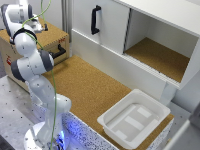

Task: Push down the green button to turn off the green light

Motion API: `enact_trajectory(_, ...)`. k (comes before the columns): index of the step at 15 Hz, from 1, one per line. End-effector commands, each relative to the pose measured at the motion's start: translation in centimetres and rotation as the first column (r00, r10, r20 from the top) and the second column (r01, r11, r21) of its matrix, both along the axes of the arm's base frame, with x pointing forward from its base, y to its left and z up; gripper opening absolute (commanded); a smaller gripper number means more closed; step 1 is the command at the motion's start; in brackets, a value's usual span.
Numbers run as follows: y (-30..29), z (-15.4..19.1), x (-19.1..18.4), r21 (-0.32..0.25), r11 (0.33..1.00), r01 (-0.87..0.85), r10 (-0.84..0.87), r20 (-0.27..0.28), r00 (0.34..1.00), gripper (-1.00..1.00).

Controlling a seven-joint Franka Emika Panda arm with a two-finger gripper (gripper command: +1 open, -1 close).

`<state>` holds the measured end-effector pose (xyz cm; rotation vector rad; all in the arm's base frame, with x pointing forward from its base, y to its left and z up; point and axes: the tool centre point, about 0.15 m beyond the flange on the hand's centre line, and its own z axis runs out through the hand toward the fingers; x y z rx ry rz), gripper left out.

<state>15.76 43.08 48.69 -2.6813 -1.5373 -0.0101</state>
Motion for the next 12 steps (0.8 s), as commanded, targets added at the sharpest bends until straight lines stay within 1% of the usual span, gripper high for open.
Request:
enact_trajectory(1, 0.4, -2.2, -0.6, 0.068, 0.998, 0.009, -0.008, -0.006, 1.0, -1.0)
enact_trajectory(4, 0.9, -3.0, -0.8, 0.056, 0.998, 0.004, -0.004, -0.012, 1.0, -1.0)
enact_trajectory(6, 1.2, -3.4, -0.6, 0.047, 0.999, 0.007, -0.007, 0.003, 1.0, -1.0)
enact_trajectory(10, 1.5, -4.5, 0.3, 0.029, 0.999, 0.027, -0.027, 0.001, 1.0, -1.0)
enact_trajectory(12, 1.9, -5.9, 0.0, -0.007, 1.0, 0.018, -0.018, 0.0, 1.0, -1.0)
